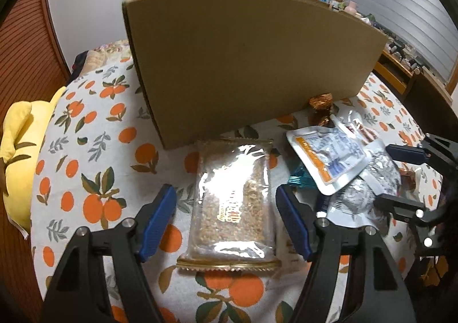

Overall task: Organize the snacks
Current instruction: 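Grasp the clear rice-cracker bar with left tool while right tool grasps a white vacuum pack, then carry the cracker bar and white pack over the box with both tools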

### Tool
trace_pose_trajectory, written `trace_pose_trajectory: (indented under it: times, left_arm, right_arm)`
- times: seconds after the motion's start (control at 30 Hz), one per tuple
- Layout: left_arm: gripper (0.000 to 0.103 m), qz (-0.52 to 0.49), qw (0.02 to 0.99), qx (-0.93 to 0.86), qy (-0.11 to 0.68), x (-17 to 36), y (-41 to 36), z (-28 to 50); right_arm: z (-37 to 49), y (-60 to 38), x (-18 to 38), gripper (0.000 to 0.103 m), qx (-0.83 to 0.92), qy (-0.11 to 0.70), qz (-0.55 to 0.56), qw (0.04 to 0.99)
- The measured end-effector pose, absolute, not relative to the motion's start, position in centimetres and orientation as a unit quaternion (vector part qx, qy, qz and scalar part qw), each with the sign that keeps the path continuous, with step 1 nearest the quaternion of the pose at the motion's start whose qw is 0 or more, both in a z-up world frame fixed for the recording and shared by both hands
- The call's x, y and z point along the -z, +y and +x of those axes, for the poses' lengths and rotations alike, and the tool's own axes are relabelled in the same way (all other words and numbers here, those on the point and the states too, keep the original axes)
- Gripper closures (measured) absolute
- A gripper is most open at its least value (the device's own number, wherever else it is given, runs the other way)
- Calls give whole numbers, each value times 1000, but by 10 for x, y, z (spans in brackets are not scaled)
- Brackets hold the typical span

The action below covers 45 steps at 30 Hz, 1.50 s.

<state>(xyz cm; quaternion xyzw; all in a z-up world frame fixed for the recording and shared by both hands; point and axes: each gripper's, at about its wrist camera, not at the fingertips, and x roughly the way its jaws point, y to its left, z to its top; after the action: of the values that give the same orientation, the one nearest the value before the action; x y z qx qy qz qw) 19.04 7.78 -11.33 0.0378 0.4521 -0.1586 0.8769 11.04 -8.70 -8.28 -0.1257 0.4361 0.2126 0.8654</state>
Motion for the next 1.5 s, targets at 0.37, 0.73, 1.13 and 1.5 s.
trace_pose_trajectory:
  times: [0.37,0.73,1.13,1.5]
  left_arm:
    - [60,34,872,175,455,112,82,181]
    - [59,14,879,173,444,107,97,169]
    - [60,23,884,187,427,95,83,155]
    - [60,17,897,202,393,62,74,149]
  right_arm:
    - [104,-92,82,45,-233,446,-129,854]
    - [94,-102,77,49,-240,435,-108,861]
    - [89,-109,73,49,-236,424,-101,869]
    - [88,-113,48,49,-240,397,-101,880]
